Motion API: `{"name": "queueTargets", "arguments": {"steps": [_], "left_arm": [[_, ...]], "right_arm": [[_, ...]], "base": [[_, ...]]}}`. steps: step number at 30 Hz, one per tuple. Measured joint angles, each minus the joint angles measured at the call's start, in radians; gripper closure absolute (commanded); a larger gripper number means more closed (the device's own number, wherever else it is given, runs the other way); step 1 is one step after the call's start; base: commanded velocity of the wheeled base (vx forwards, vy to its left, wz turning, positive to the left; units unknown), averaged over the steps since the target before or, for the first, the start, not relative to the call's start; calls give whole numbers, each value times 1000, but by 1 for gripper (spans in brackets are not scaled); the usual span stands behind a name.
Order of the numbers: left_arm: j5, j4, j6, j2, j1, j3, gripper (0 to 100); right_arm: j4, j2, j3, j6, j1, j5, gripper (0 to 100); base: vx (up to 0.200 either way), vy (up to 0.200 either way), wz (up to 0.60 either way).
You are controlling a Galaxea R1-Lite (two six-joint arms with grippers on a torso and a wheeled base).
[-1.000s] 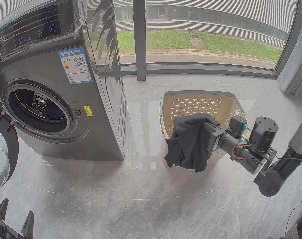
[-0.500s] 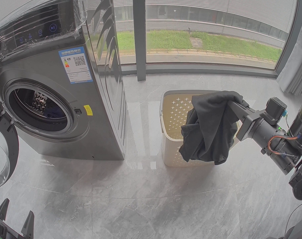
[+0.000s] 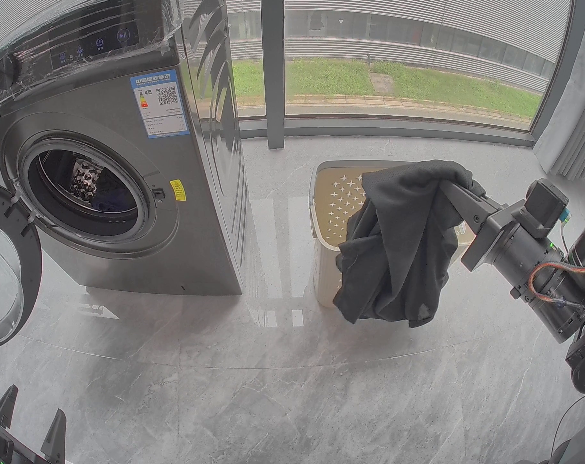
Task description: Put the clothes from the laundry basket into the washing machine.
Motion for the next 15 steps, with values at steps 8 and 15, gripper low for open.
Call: {"name": "queueTargets", "arguments": {"steps": [8, 15], "left_arm": [[0, 1, -3, 0, 1, 0, 0], [2, 1, -11, 0, 0, 0, 0]], "right_arm": [[-3, 9, -13, 4, 6, -1, 100], [-10, 22, -14, 10, 6, -1, 100]], "base": [[0, 200, 0], [0, 200, 0]]}}
